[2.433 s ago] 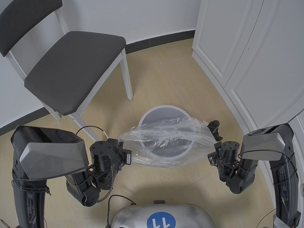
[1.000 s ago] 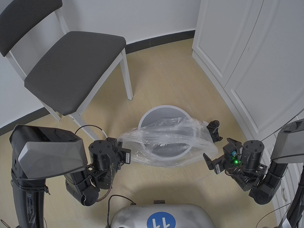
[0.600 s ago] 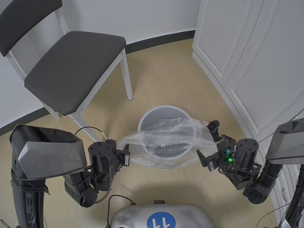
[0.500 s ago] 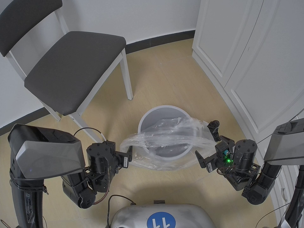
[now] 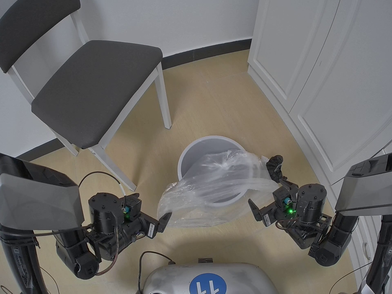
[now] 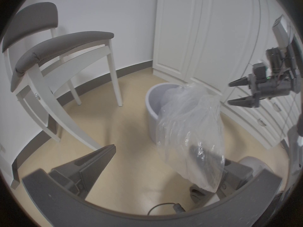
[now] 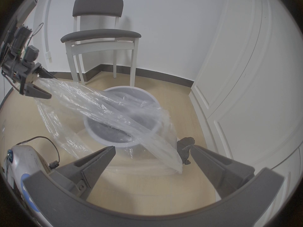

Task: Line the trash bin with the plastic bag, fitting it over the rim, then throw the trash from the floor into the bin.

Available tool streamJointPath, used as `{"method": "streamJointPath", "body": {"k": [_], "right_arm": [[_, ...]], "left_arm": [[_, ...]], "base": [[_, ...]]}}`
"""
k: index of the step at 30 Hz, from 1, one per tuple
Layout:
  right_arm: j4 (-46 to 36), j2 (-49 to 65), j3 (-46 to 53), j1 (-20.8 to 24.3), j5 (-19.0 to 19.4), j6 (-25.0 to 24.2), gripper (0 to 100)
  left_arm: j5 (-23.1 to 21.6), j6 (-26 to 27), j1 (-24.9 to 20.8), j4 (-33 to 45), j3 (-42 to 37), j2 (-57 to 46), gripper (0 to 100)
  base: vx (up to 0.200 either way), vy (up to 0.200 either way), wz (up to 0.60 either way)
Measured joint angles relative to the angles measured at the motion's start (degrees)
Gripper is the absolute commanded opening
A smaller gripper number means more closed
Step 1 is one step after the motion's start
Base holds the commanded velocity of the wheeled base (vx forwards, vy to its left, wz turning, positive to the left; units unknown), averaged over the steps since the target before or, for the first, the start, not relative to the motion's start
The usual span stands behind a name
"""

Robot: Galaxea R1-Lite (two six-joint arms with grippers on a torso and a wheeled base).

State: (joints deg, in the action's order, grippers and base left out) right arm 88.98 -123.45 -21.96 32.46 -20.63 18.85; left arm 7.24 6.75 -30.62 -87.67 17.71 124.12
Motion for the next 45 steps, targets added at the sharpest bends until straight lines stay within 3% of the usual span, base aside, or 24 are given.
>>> {"method": "streamJointPath", "body": {"k": [6, 9, 13, 19, 25, 29, 37, 42, 43, 45], "right_arm": [[-0.02, -0.78, 0.00, 0.50, -0.04, 0.01, 100], [0.00, -1.29, -0.12, 0.63, -0.04, 0.01, 100], [0.00, -2.05, -0.54, 0.85, -0.11, -0.02, 100], [0.00, -3.21, -0.95, 1.52, -0.83, -0.13, 100], [0.00, -3.95, -1.19, 2.62, -1.05, -0.93, 100], [0.00, -4.85, -1.72, 4.16, -1.38, -1.78, 100], [0.02, -7.80, -7.75, 5.32, -6.96, -4.62, 100], [0.00, -9.96, -10.97, 5.42, -7.89, -5.90, 100], [0.00, -10.31, -11.25, 5.46, -7.91, -6.01, 0], [-0.02, -10.78, -11.53, 5.46, -7.92, -6.07, 0]], "left_arm": [[-11.03, -0.29, 0.52, -0.05, -4.35, -4.45, 100], [-13.31, -0.93, 1.02, 0.00, -5.42, -6.29, 100], [-11.36, -1.23, 1.33, 0.04, -5.03, -6.64, 100], [-0.79, -4.38, -0.22, 0.04, 1.39, -2.51, 100], [5.62, -9.53, -3.78, 0.20, 8.46, 1.54, 100], [6.68, -11.09, -4.49, 0.33, 11.17, 2.80, 100], [6.79, -11.29, -4.41, 0.34, 12.13, 3.11, 100], [6.81, -11.31, -4.40, 0.34, 12.17, 3.11, 100], [6.81, -11.31, -4.38, 0.34, 12.17, 3.08, 100], [6.81, -11.31, -4.35, 0.34, 12.17, 3.08, 100]], "base": [[0.000, 0.000, 0.00], [0.000, 0.000, 0.00], [0.000, 0.000, 0.00], [0.000, 0.000, 0.00], [0.000, 0.000, 0.00], [0.000, 0.000, 0.00], [0.000, 0.000, 0.00], [0.000, 0.000, 0.00], [0.000, 0.000, 0.00], [0.000, 0.000, 0.00]]}}
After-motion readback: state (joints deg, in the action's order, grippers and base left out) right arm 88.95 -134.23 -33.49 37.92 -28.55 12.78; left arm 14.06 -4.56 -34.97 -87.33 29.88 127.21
